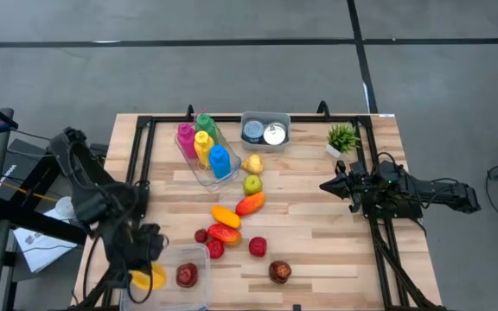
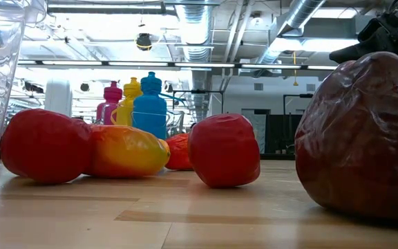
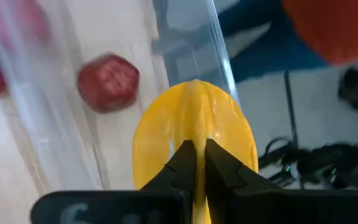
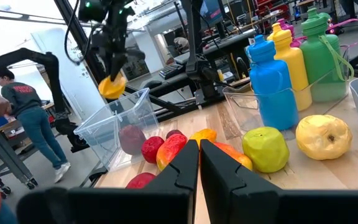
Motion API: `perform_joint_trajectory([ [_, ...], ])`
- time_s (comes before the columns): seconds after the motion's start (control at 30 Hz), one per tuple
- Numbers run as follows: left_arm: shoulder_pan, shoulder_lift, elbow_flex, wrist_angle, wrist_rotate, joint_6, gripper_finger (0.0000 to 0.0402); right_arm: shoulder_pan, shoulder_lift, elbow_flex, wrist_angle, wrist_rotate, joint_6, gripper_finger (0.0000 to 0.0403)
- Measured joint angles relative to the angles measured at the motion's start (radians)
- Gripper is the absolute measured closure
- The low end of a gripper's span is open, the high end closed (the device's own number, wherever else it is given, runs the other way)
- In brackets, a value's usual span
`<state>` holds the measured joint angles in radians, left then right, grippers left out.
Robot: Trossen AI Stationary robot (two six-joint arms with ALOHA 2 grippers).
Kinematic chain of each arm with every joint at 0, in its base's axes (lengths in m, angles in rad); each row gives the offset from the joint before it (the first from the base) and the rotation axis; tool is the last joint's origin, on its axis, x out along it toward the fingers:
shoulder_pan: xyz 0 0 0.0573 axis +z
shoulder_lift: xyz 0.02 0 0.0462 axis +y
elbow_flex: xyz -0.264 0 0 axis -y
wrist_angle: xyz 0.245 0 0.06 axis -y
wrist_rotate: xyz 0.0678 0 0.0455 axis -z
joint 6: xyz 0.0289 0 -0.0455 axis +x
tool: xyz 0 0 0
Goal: Pick & Place Food Item
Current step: Put the yellow starfruit into the white bin
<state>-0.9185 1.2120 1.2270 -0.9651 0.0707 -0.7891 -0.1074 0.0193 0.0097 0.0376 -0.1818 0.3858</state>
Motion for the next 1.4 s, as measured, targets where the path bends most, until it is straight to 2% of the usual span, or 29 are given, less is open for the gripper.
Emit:
perform_joint_trajectory([
  [0.3,-0.065,0.1,-0.033,0.007,0.0,0.026,0.0396,0.0,0.0,0.0,0.0,0.0,0.0,0.0391],
  [0.43,-0.064,0.09,-0.103,0.034,-0.025,0.025,0.0396,0.0,0.0,0.0,0.0,0.0,0.0,0.0391],
  [0.77,-0.063,0.064,-0.265,0.27,-0.04,0.022,0.0396,0.0,0.0,0.0,0.0,0.0,0.0,0.0391],
  [1.4,-0.058,0.064,-0.391,0.325,-0.038,0.017,0.0383,0.0,0.0,0.0,0.0,0.0,0.0,0.039],
])
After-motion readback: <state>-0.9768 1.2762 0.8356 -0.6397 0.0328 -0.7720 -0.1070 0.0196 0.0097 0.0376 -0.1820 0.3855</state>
